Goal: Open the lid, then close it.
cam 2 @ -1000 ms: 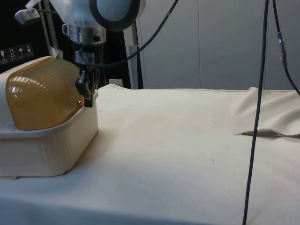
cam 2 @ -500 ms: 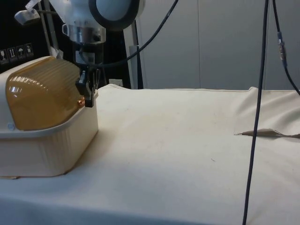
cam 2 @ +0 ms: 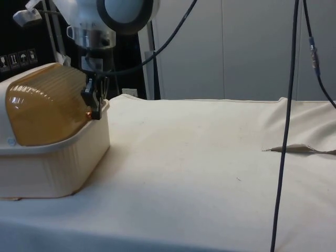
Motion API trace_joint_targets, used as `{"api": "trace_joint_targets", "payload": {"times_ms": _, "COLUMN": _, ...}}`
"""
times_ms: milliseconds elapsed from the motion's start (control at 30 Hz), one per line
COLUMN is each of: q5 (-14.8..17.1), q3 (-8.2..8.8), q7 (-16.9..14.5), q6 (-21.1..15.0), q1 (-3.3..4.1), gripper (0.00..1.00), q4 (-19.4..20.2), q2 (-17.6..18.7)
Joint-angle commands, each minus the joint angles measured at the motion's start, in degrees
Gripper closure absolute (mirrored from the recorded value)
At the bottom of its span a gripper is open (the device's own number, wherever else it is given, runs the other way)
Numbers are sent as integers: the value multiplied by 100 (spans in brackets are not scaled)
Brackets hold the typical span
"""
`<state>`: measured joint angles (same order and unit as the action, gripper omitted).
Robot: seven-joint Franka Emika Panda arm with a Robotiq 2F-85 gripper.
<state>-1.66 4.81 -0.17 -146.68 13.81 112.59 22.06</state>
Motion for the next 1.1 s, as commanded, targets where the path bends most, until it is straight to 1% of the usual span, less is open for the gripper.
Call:
{"api": "trace_joint_targets", "payload": {"times_ms": 0, "q5": 0, "q3": 0, "q7": 11, "q6": -40, "q1": 11, "gripper": 100, "q4": -40, "q2": 34}}
{"api": "trace_joint_targets", "payload": {"times_ms": 100, "q5": -6, "q3": 0, "q7": 17, "q6": -52, "q1": 11, "gripper": 100, "q4": -46, "q2": 17}}
{"api": "trace_joint_targets", "payload": {"times_ms": 133, "q5": 0, "q3": 0, "q7": 0, "q6": -23, "q1": 0, "gripper": 100, "q4": -17, "q2": 0}}
{"api": "trace_joint_targets", "payload": {"times_ms": 267, "q5": -23, "q3": 6, "q7": 23, "q6": -29, "q1": 23, "gripper": 100, "q4": -52, "q2": -34}}
{"api": "trace_joint_targets", "payload": {"times_ms": 467, "q5": -52, "q3": 23, "q7": 29, "q6": -17, "q1": 23, "gripper": 100, "q4": -63, "q2": -149}}
{"api": "trace_joint_targets", "payload": {"times_ms": 500, "q5": -6, "q3": 0, "q7": 0, "q6": -17, "q1": 6, "gripper": 100, "q4": -63, "q2": -126}}
{"api": "trace_joint_targets", "payload": {"times_ms": 533, "q5": -57, "q3": 29, "q7": 29, "q6": -23, "q1": 29, "gripper": 100, "q4": -63, "q2": -160}}
{"api": "trace_joint_targets", "payload": {"times_ms": 800, "q5": -74, "q3": 29, "q7": 34, "q6": -126, "q1": 23, "gripper": 100, "q4": -52, "q2": -281}}
{"api": "trace_joint_targets", "payload": {"times_ms": 833, "q5": -29, "q3": 6, "q7": 0, "q6": -57, "q1": 6, "gripper": 100, "q4": -63, "q2": -264}}
{"api": "trace_joint_targets", "payload": {"times_ms": 867, "q5": -74, "q3": 29, "q7": 34, "q6": -143, "q1": 23, "gripper": 100, "q4": -52, "q2": -292}}
{"api": "trace_joint_targets", "payload": {"times_ms": 967, "q5": -80, "q3": 29, "q7": 34, "q6": -201, "q1": 23, "gripper": 100, "q4": -40, "q2": -321}}
{"api": "trace_joint_targets", "payload": {"times_ms": 1067, "q5": -92, "q3": 34, "q7": 63, "q6": -298, "q1": 40, "gripper": 100, "q4": -40, "q2": -327}}
